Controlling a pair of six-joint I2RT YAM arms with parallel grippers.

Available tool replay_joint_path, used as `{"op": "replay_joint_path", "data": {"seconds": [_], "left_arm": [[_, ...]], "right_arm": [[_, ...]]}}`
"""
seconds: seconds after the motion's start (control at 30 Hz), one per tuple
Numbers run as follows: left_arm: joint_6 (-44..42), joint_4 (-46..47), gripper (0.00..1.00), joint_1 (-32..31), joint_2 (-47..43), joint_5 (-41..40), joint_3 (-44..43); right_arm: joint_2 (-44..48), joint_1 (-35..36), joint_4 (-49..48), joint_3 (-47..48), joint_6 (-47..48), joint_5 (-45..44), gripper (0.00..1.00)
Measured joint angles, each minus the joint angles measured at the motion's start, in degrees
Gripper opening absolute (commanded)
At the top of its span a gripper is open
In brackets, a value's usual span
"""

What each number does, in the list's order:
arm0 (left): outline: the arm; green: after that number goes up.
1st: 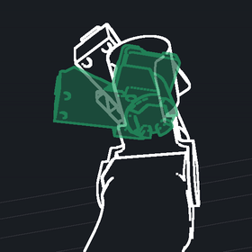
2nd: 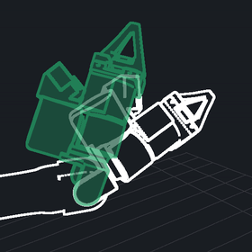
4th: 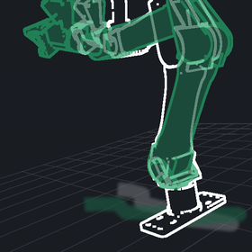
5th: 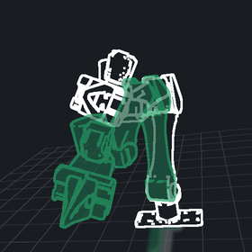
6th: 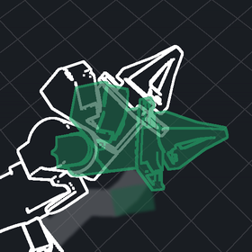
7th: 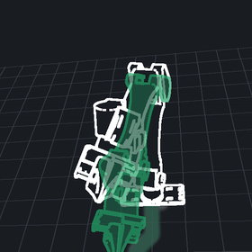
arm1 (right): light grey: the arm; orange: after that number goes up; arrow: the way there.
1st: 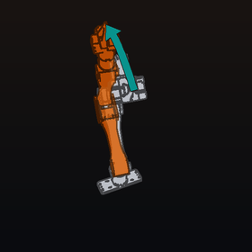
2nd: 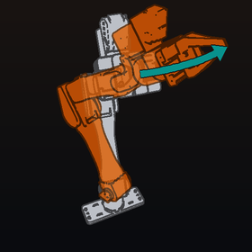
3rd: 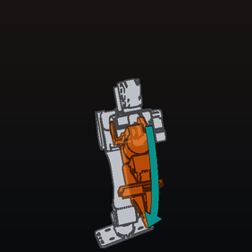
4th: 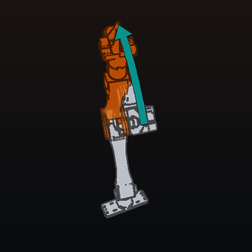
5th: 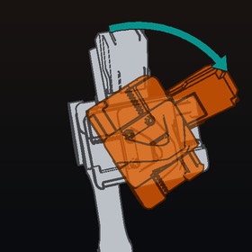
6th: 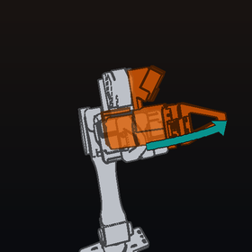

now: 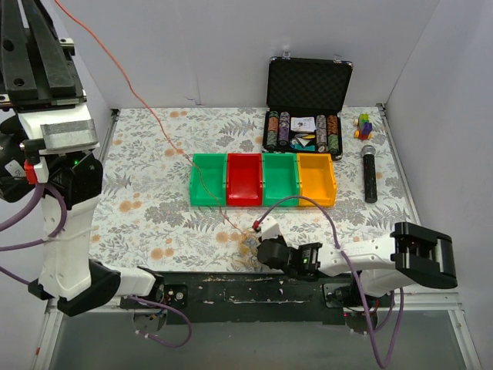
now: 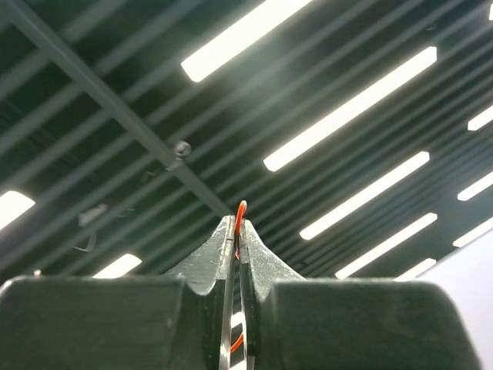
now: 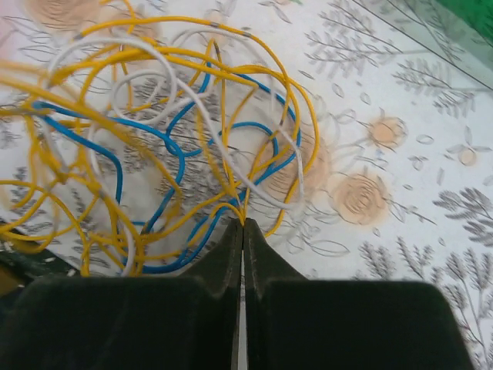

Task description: Untangle the cables

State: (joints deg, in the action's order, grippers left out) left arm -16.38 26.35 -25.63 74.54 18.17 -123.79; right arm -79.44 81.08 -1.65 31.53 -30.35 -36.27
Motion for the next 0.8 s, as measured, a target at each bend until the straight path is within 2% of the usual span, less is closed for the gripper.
{"op": "replay_joint_path", "data": {"seconds": [0.23,0.4,0.6,0.8], "left_arm": [[-9.70,2.82,0.00,0.00,4.85,0.13,-7.26],[-13.25,2.08,0.00,0.00,9.01,0.94,-13.16],[-13.38,0.79,0.00,0.00,0.15,2.10,8.13],[-12.79,1.29,0.00,0.00,-2.12,1.55,19.19]], "right_arm": [[8.55,-3.48,8.33,-5.49,-7.06,-2.23,0.01],[10.54,-4.57,11.30,-6.23,-10.21,-2.58,0.01],[10.51,-4.57,11.45,-6.08,-10.25,-2.49,0.01],[12.02,-4.50,11.45,-6.03,-9.99,-1.81,0.01]]}}
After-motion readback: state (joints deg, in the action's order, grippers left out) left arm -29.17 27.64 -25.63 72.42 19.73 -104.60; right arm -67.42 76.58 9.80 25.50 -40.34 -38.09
